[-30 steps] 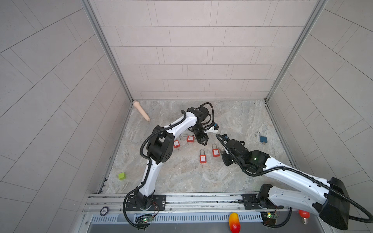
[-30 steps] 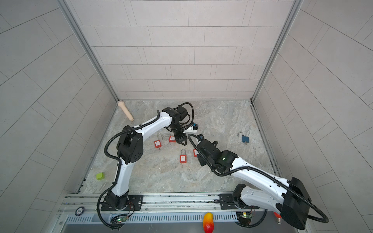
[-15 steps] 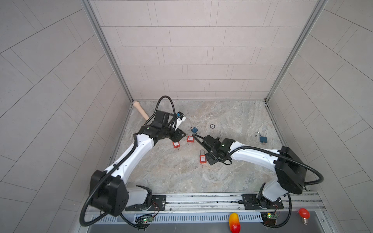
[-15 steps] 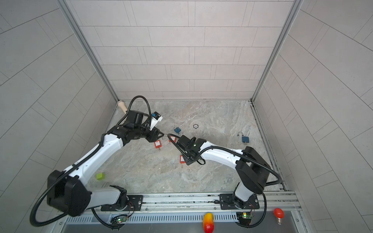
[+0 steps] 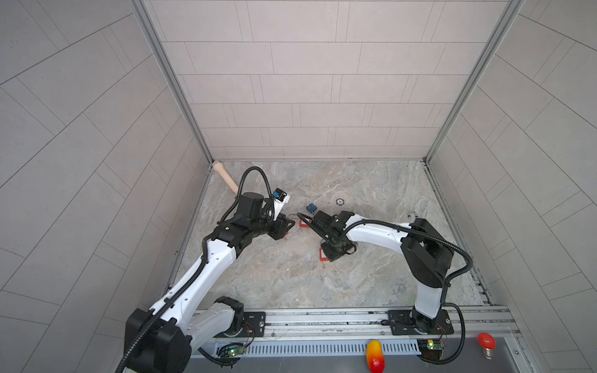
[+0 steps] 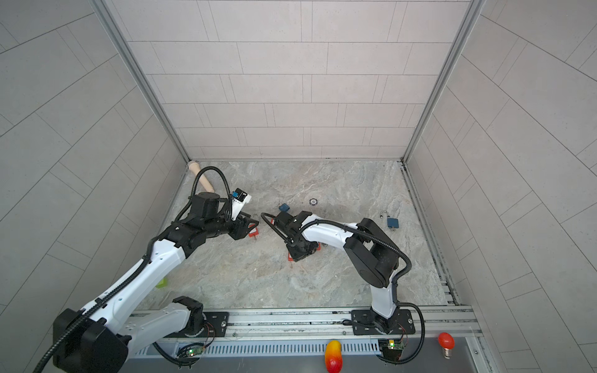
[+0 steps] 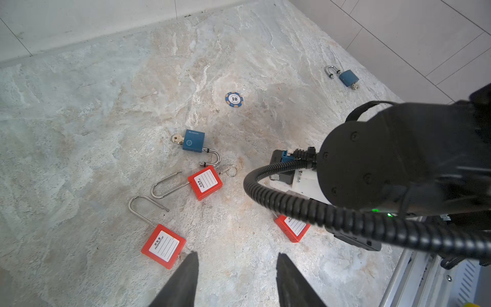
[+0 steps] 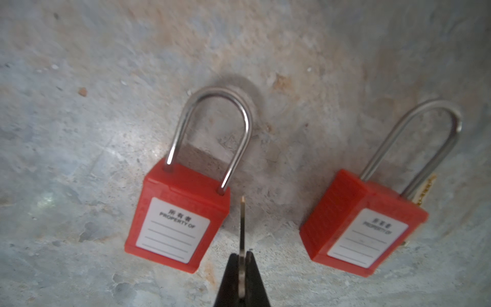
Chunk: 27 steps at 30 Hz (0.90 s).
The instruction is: Lock with the key
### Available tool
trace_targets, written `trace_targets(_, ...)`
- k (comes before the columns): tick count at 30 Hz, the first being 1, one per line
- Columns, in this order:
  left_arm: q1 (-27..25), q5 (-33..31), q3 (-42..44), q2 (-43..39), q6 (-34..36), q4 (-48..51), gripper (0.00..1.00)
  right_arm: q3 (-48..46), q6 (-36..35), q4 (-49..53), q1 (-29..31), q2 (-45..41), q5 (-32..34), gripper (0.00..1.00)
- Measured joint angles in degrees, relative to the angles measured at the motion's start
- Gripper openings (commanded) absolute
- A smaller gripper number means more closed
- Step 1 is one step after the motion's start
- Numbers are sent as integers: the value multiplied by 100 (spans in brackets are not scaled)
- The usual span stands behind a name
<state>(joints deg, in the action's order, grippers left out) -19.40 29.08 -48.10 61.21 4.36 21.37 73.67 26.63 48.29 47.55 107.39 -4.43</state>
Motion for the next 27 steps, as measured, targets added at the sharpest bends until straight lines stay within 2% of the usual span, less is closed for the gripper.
trace_targets(6,0,0,35,-170,-68,-15,53,297,-15,192,-76,328,-42,0)
trace_targets(9,0,-4,68,-264,-92,-15,53,431,-72,243,-74,435,-87,4)
trace_targets(11,0,-9,81,-310,-94,-11,53,490,-103,271,-74,439,-120,13)
trace_targets(13,0,-17,85,-345,-94,-11,53,581,-146,334,-74,439,-109,27)
trace_targets(17,0,4,85,-372,-94,-11,53,713,-214,496,-76,376,157,40)
trace_targets(27,0,186,70,-212,-116,-22,53,938,-409,835,-201,-166,466,42)
